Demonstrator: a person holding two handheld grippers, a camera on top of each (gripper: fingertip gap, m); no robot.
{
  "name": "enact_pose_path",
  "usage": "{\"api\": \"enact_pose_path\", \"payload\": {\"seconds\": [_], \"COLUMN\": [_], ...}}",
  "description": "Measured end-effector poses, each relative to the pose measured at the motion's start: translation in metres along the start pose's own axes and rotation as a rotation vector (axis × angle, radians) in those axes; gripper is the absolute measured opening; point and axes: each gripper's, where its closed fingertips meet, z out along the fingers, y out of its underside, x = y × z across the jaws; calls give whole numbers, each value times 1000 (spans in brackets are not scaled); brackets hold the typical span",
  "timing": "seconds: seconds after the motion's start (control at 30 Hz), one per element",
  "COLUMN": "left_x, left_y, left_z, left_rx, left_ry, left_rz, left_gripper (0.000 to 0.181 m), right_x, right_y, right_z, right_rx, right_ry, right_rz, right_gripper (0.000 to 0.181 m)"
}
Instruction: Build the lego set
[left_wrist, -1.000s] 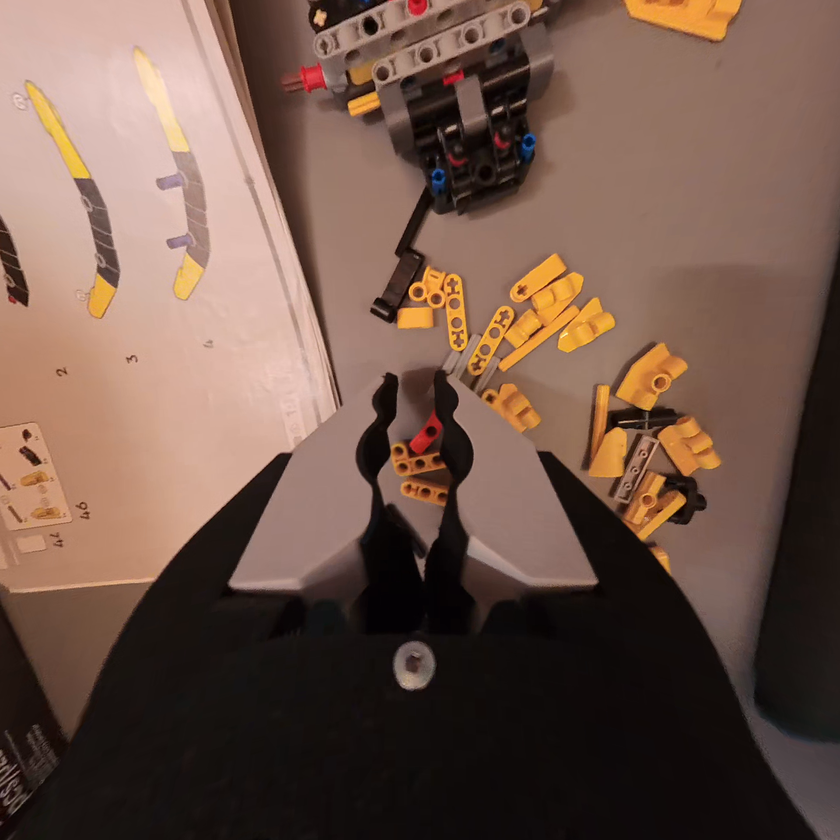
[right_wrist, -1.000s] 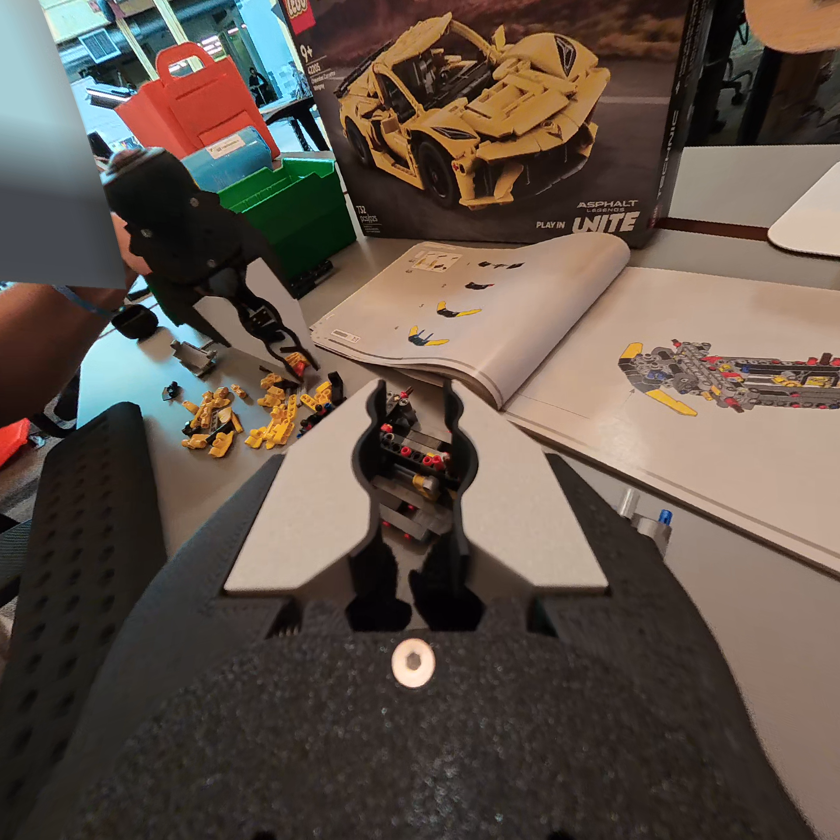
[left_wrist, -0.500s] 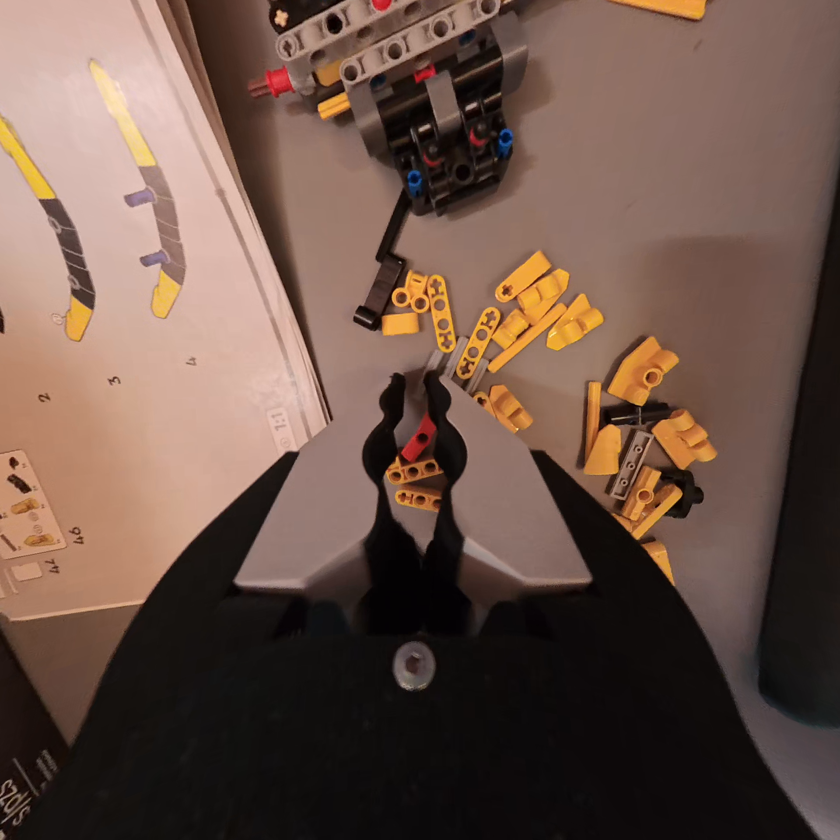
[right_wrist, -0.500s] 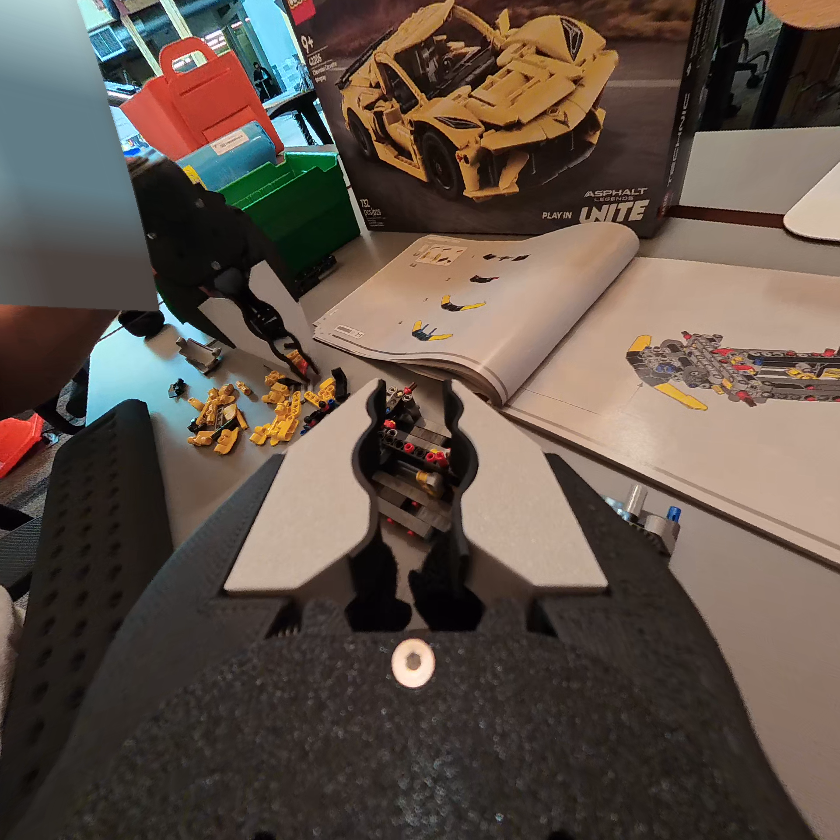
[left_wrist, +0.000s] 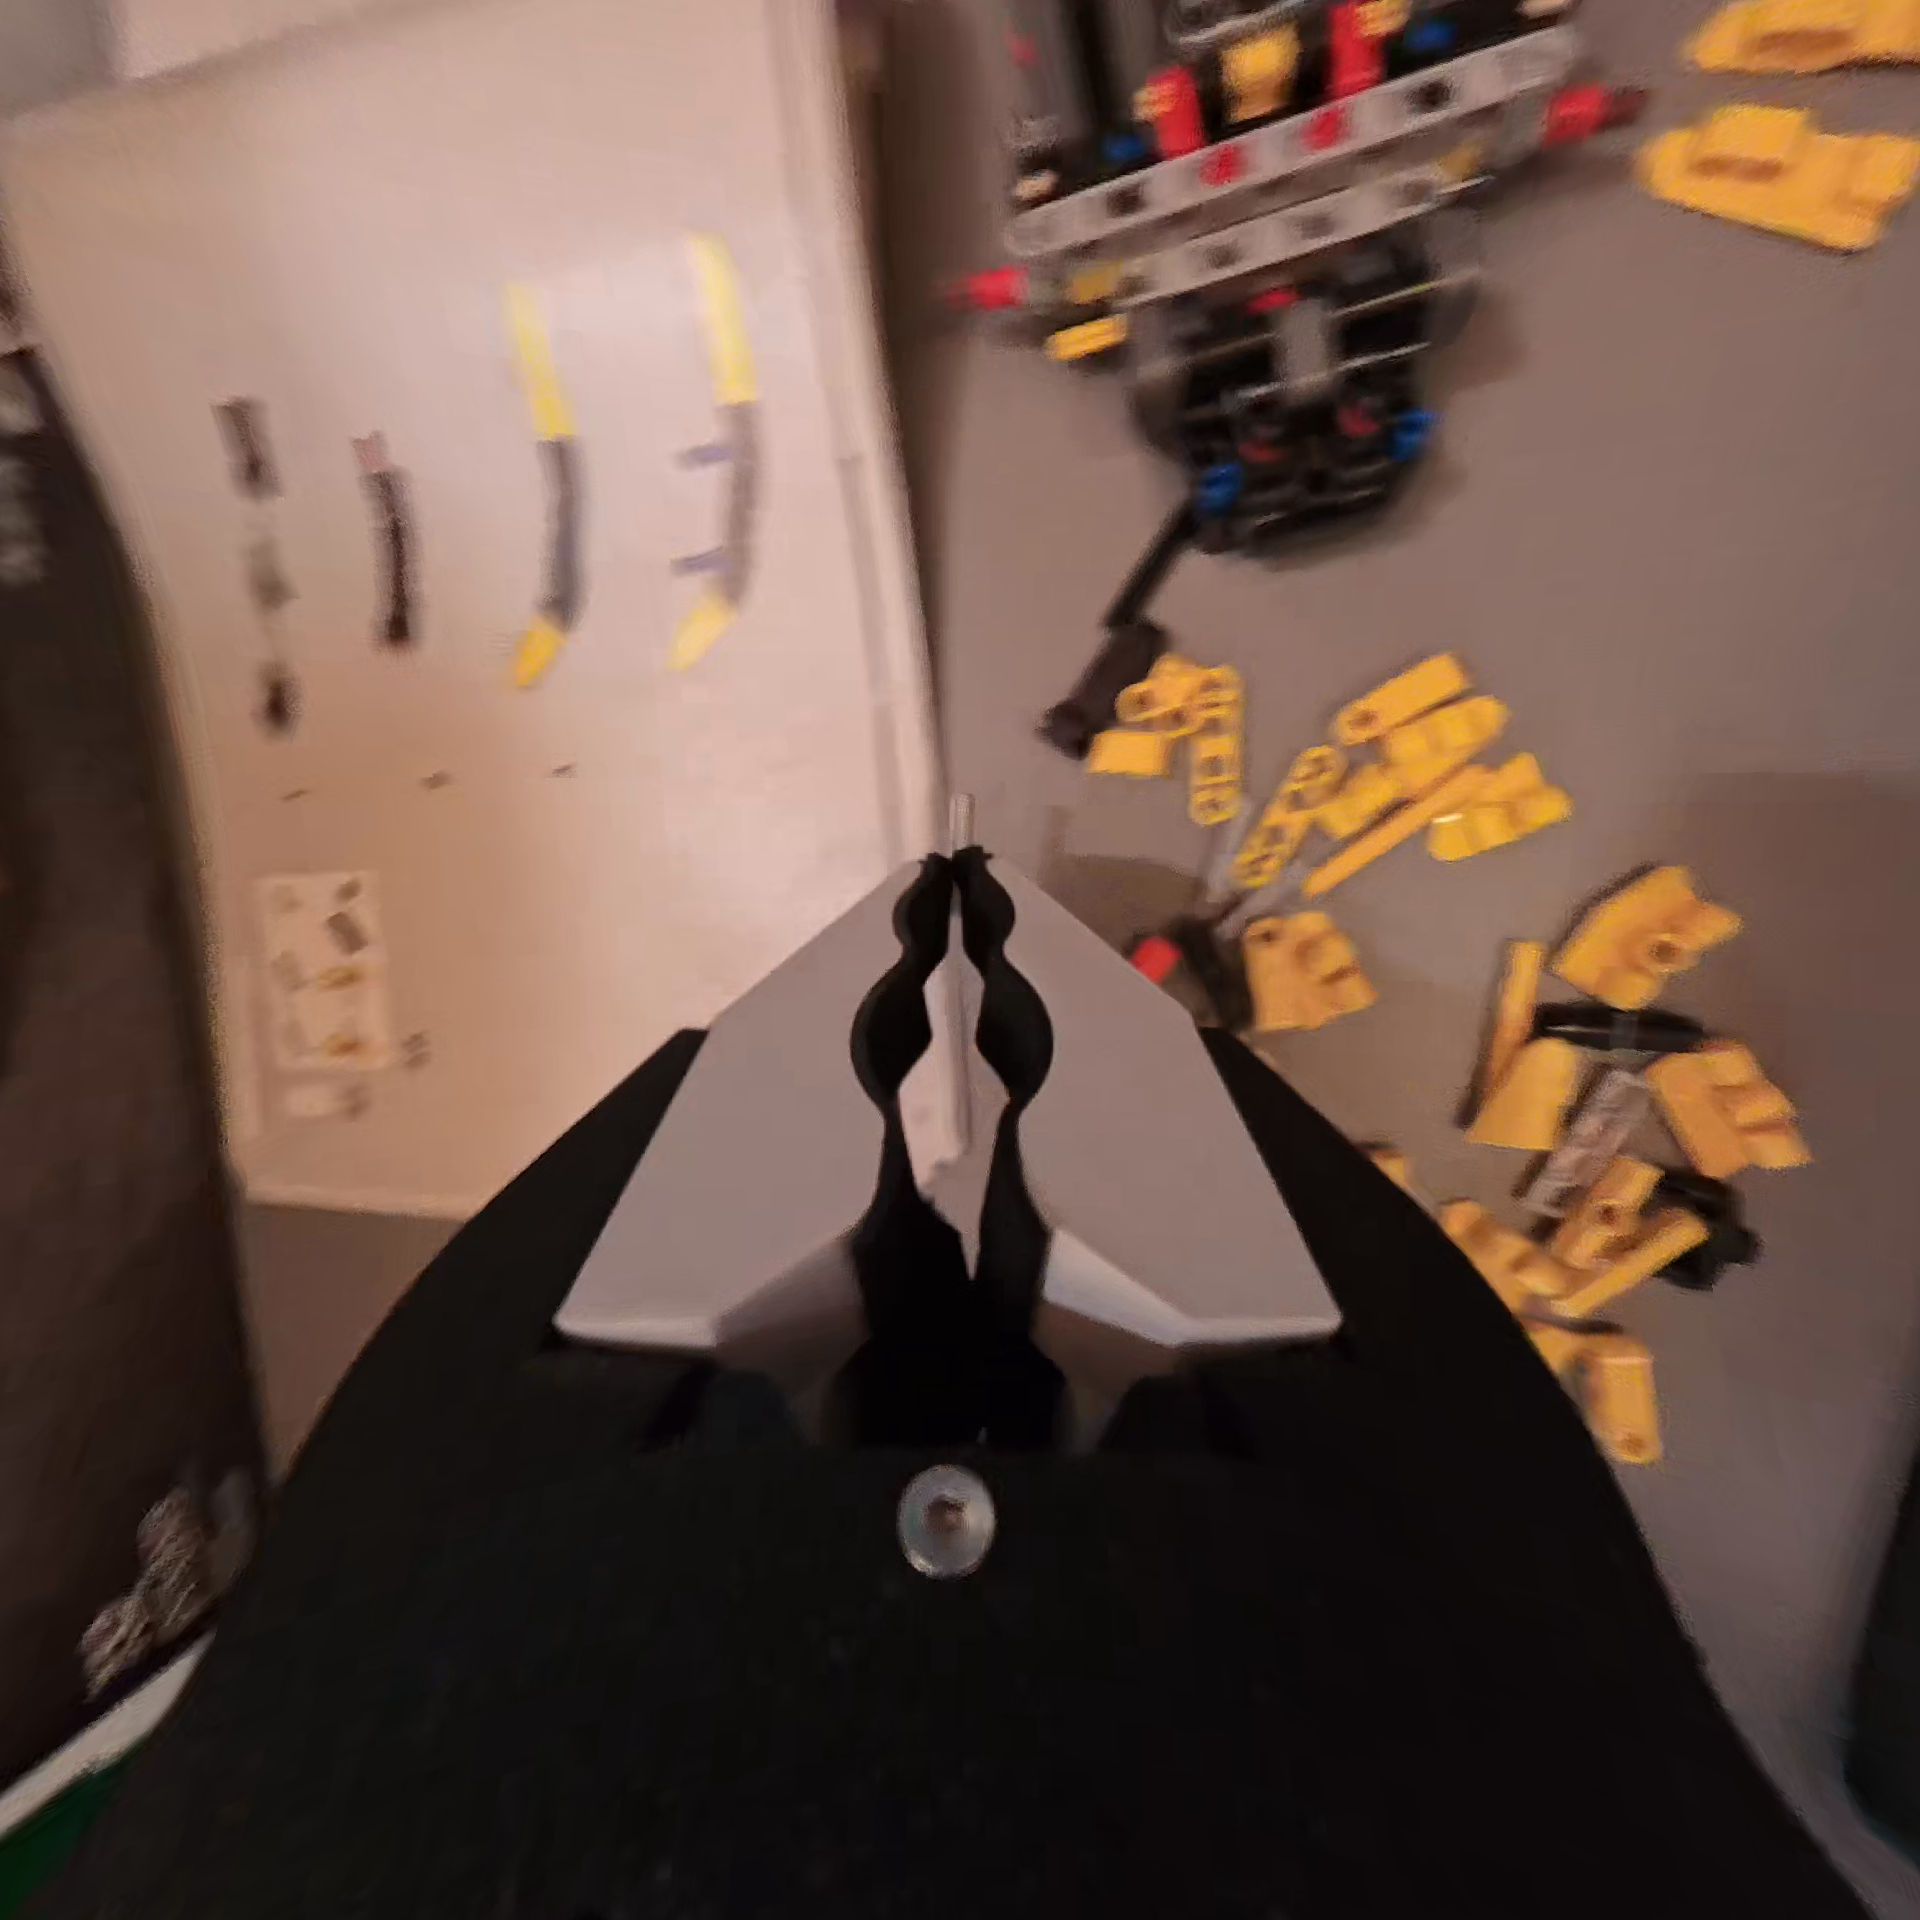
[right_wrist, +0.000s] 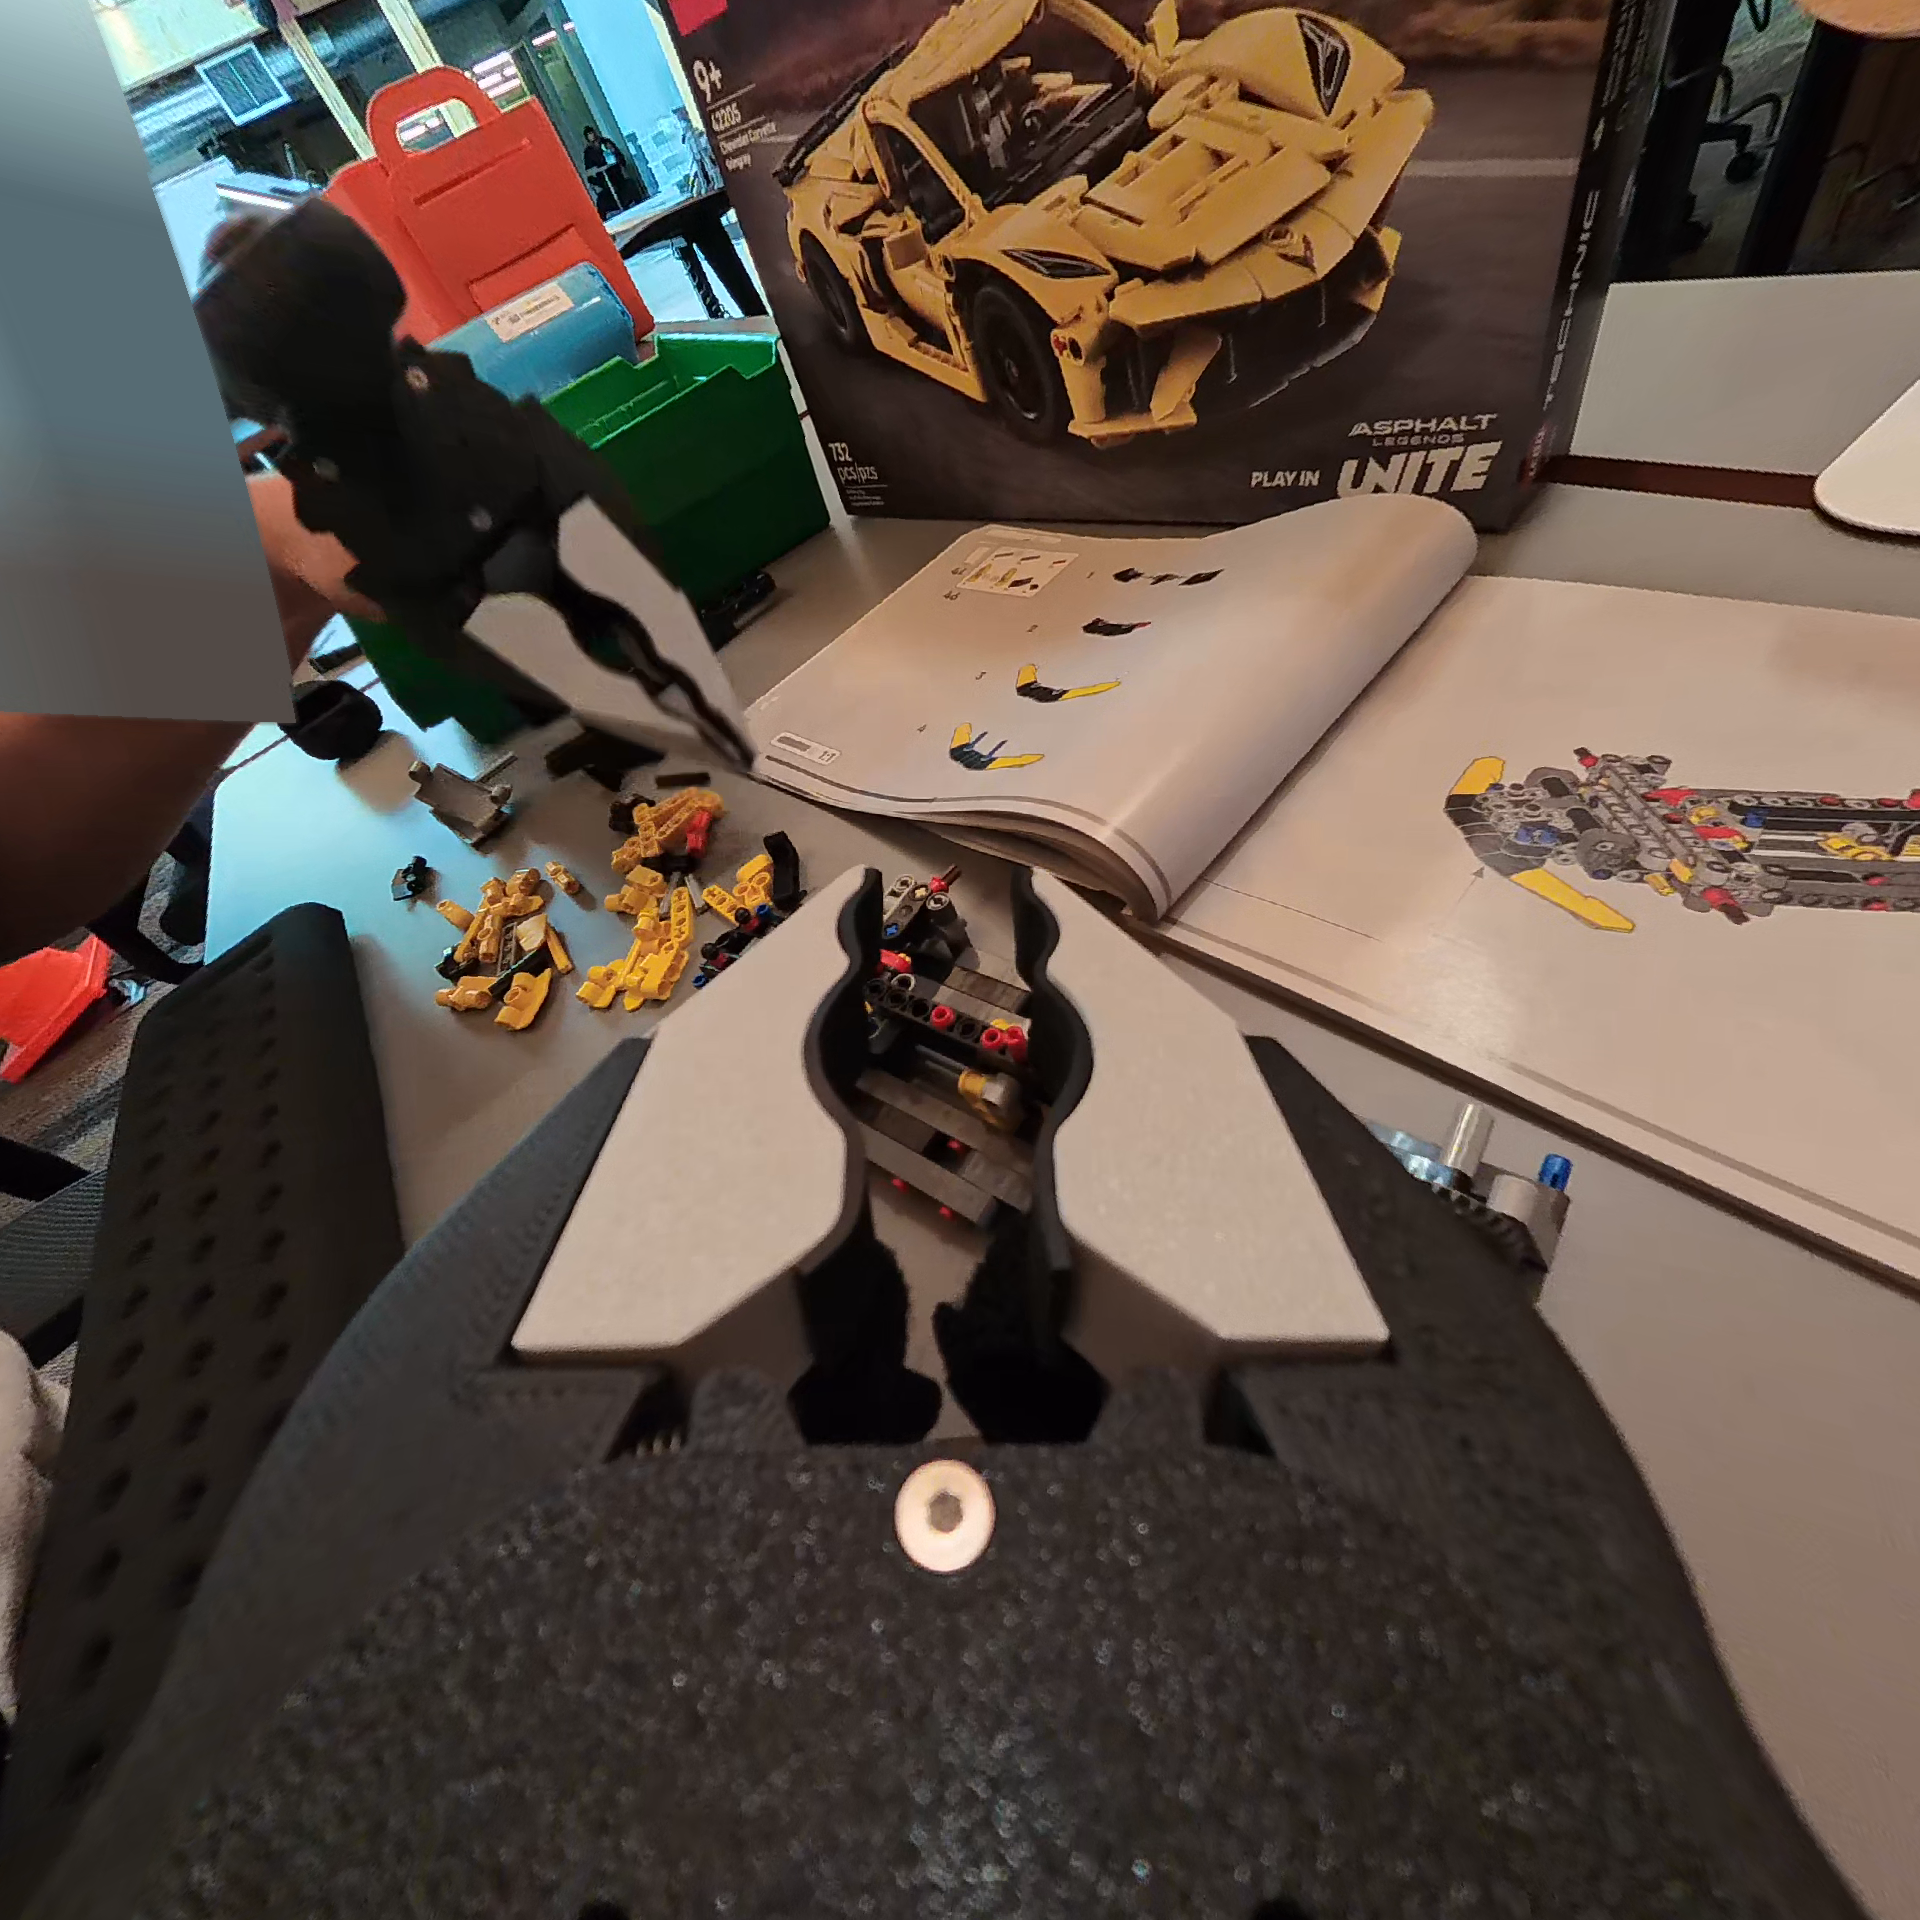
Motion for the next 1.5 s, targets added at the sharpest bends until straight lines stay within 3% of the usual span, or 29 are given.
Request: {"api": "enact_pose_path", "payload": {"seconds": [0.13,0.3,0.67,0.87,0.97,1.07,1.17,1.5], "left_x": [-35,-33,-32,-24,-31,-34,-29,-30], "left_y": [30,44,47,37,37,39,42,42], "left_z": [-5,5,5,3,0,-10,-7,7], "left_rx": [-139,-222,-248,-173,-161,-173,-203,-208], "left_ry": [-136,-104,-85,14,-20,-67,-50,83], "left_rz": [-27,-13,-50,-260,-300,-172,-14,32], "left_gripper": [0,0,0,0,0,2,18,6], "right_x": [-1,-1,-1,-1,-1,-1,-2,-1], "right_y": [0,3,5,5,5,6,7,7], "right_z": [0,1,2,3,3,3,3,3], "right_rx": [-3,-14,-24,-28,-28,-32,-35,-37], "right_ry": [-3,0,-1,-1,-3,-3,-6,-7], "right_rz": [2,-7,-8,-5,-2,-3,-3,1], "right_gripper": [23,23,23,23,23,23,23,23]}}
